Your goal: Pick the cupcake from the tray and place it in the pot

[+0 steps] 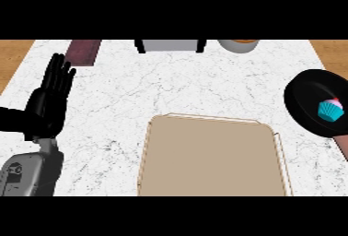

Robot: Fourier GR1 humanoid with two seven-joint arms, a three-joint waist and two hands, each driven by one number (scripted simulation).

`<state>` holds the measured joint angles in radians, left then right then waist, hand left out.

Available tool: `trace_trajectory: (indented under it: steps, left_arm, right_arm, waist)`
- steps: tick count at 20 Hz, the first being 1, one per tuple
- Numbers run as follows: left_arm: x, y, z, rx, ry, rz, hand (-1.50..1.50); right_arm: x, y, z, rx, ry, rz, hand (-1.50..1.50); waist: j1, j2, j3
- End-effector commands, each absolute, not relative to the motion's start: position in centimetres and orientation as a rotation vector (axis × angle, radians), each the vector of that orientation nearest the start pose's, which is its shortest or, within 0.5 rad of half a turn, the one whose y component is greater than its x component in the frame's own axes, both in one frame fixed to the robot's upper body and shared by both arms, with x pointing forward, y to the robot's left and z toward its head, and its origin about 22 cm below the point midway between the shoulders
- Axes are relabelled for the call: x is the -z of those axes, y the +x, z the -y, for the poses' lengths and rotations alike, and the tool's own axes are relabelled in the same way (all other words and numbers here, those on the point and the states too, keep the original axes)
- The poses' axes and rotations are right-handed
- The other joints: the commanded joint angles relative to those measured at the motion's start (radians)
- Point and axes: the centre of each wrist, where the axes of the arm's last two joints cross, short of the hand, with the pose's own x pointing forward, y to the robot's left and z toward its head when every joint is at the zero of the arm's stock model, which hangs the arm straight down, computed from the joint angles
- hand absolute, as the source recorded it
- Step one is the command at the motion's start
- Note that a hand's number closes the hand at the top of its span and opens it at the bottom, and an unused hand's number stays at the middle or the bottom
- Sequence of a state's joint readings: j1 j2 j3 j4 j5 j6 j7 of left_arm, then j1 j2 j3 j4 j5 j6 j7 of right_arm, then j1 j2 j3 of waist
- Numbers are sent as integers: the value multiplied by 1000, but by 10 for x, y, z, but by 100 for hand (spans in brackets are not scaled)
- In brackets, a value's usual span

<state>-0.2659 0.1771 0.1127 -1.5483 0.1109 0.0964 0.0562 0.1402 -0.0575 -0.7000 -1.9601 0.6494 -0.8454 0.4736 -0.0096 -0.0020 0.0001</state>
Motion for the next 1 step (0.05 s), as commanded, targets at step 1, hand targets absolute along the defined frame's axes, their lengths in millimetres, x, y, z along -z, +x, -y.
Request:
trace_trajectory:
  steps: [1]
  left_arm:
    - [-74, 289, -268, -56, 120, 1755, 0]
  right_arm:
    - [-78, 97, 390, 970, -1696, 1149, -150]
  waist:
    - [1, -1, 0]
